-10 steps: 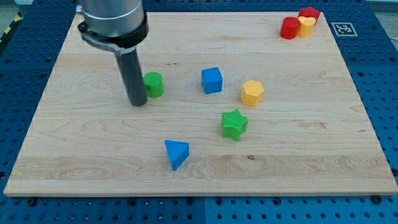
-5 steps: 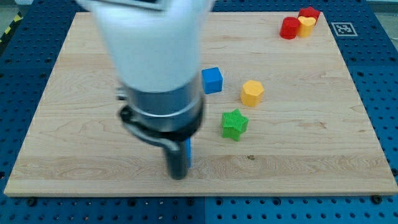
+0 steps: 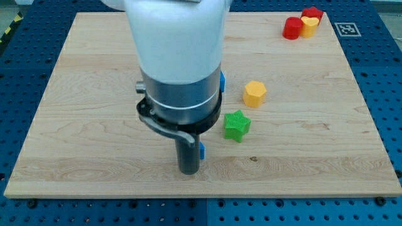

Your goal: Move the blue triangle towards the center

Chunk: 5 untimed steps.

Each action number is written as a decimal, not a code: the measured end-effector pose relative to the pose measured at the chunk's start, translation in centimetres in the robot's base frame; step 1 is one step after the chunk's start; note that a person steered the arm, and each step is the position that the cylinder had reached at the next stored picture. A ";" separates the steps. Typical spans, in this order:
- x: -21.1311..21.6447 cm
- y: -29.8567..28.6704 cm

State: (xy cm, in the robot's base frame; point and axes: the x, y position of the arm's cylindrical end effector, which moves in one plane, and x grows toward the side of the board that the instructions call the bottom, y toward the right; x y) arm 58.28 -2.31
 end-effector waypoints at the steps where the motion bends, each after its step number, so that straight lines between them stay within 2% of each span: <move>1: -1.1 0.0; 2: -2.5 0.0; 5: -1.8 1.7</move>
State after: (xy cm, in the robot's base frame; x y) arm 56.50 -0.63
